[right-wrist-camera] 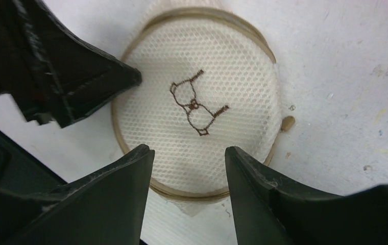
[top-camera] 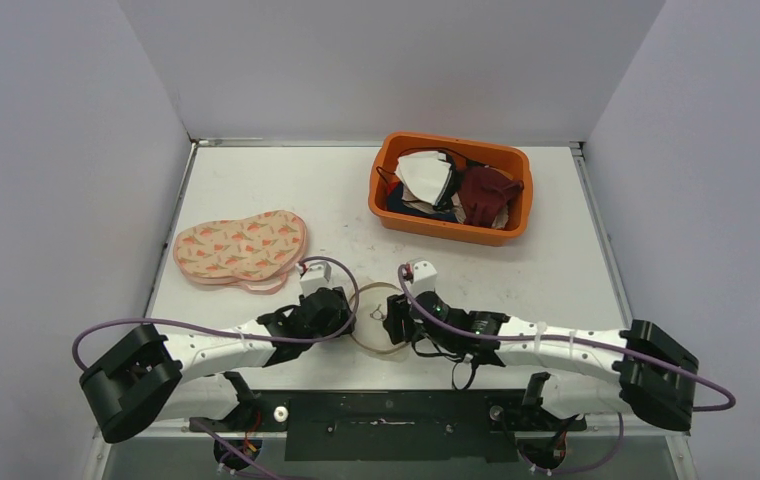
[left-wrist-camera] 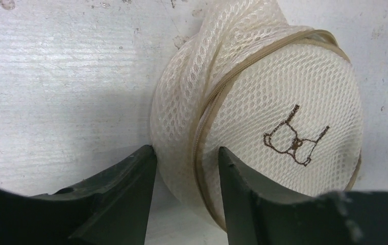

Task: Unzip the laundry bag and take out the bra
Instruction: Move the laundry bag to the center of the board.

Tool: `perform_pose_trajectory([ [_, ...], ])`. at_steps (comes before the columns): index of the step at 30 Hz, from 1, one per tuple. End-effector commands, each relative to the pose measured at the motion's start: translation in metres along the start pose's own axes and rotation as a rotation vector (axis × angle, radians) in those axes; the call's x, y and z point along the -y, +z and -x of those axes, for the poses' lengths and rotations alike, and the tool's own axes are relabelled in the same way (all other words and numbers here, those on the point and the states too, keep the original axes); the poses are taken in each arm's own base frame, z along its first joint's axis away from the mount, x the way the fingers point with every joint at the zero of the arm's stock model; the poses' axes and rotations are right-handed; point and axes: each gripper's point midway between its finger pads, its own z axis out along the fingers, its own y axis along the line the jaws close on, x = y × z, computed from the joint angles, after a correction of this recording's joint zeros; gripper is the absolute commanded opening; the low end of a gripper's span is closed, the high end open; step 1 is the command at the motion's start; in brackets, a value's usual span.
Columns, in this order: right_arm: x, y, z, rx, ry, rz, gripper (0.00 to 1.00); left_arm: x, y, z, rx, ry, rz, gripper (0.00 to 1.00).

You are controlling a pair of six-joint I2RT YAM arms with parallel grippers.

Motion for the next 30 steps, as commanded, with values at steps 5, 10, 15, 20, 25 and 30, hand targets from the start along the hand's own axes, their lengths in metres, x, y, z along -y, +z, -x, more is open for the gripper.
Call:
perform_pose_trajectory([
  [5, -0.012, -0.06, 0.068, 0.176, -0.001, 0.051, 0.6, -0.013, 0.006, 0.004, 0.03, -0.025, 0.043, 0.31],
  [10, 0.01, -0.09, 0.084, 0.268, 0.016, -0.006, 0.61, -0.021, 0.009, 0.019, 0.066, -0.08, 0.075, 0.27],
  [15, 0.027, -0.104, 0.086, 0.334, 0.064, -0.034, 0.61, -0.031, 0.016, 0.04, 0.108, -0.144, 0.119, 0.27],
  [20, 0.035, -0.108, 0.081, 0.354, 0.088, -0.041, 0.61, -0.041, 0.029, 0.062, 0.134, -0.198, 0.178, 0.28],
  [25, 0.04, -0.11, 0.077, 0.349, 0.094, -0.054, 0.61, -0.048, 0.044, 0.087, 0.154, -0.245, 0.209, 0.28],
  [30, 0.044, -0.116, 0.076, 0.361, 0.107, -0.055, 0.61, -0.045, 0.058, 0.108, 0.163, -0.266, 0.227, 0.29],
])
